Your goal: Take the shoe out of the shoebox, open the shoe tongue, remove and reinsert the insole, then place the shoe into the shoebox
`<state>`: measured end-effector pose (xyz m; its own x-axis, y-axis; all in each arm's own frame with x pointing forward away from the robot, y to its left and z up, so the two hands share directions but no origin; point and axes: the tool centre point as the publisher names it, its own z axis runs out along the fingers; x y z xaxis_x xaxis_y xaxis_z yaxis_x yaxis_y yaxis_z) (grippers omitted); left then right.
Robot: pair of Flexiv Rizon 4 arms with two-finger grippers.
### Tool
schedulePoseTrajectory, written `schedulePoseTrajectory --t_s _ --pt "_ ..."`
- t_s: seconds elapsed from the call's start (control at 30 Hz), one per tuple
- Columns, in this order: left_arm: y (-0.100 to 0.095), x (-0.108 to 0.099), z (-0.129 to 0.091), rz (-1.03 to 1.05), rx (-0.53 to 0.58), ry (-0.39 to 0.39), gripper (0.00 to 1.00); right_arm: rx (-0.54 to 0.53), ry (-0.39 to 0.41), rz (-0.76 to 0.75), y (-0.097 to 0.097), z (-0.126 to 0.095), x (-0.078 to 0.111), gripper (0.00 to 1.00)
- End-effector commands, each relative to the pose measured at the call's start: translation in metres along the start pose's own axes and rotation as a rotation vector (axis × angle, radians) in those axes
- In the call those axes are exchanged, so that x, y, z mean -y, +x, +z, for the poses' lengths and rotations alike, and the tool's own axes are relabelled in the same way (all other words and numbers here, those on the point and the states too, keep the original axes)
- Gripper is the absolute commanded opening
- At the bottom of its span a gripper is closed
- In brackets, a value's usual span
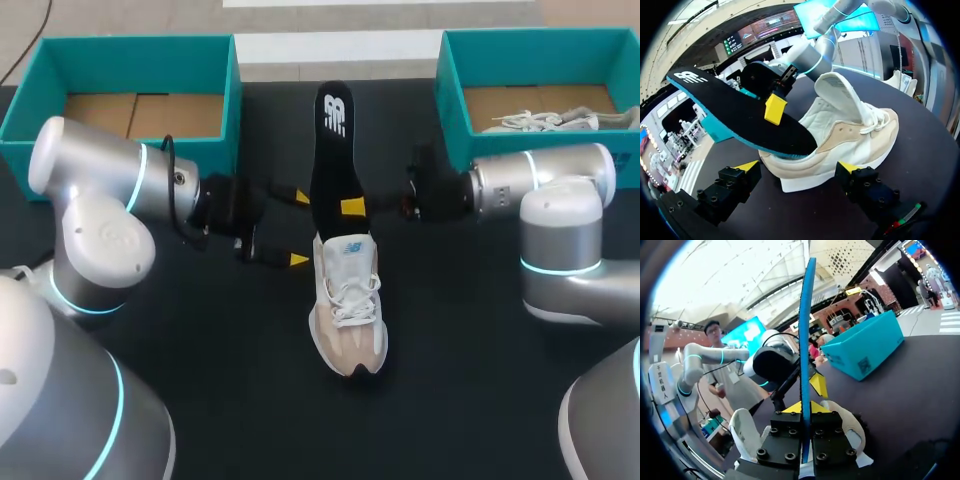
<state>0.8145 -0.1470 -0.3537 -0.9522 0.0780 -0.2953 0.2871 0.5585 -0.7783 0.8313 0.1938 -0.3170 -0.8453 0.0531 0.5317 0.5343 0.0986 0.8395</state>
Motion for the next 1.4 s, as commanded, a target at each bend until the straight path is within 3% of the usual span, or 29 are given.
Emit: schedulePoseTrajectory --t_s 0.03,0.9,1.1,1.23,1.27,1.3,1.4 --pt "-0.002 -0.001 0.002 -0.008 0.005 -0.002 1.0 0.0 -0.005 0.005 0.002 0.004 0.006 0.0" --pt "-0.003 -0.002 0.001 -0.018 0.006 -0.004 1.0 0.018 0.096 0.192 0.027 0.015 0.059 0.0" --pt "-0.002 -0.002 0.003 -0.02 0.001 -0.004 1.0 0.027 0.09 0.19 0.029 0.015 0.06 0.0" --pt "-0.001 -0.001 0.003 -0.019 -0.001 -0.004 1.0 0.036 0.086 0.155 0.029 0.014 0.05 0.0" --pt "-0.001 -0.001 0.003 -0.019 -0.001 -0.004 1.0 0.039 0.086 0.144 0.029 0.014 0.047 0.02" --pt "-0.001 -0.001 0.004 -0.019 -0.002 -0.005 1.0 0.039 0.085 0.139 0.029 0.014 0.044 0.11" --pt "-0.001 0.0 0.004 -0.016 -0.005 -0.005 1.0 0.032 0.082 0.116 0.03 0.014 0.038 0.26"
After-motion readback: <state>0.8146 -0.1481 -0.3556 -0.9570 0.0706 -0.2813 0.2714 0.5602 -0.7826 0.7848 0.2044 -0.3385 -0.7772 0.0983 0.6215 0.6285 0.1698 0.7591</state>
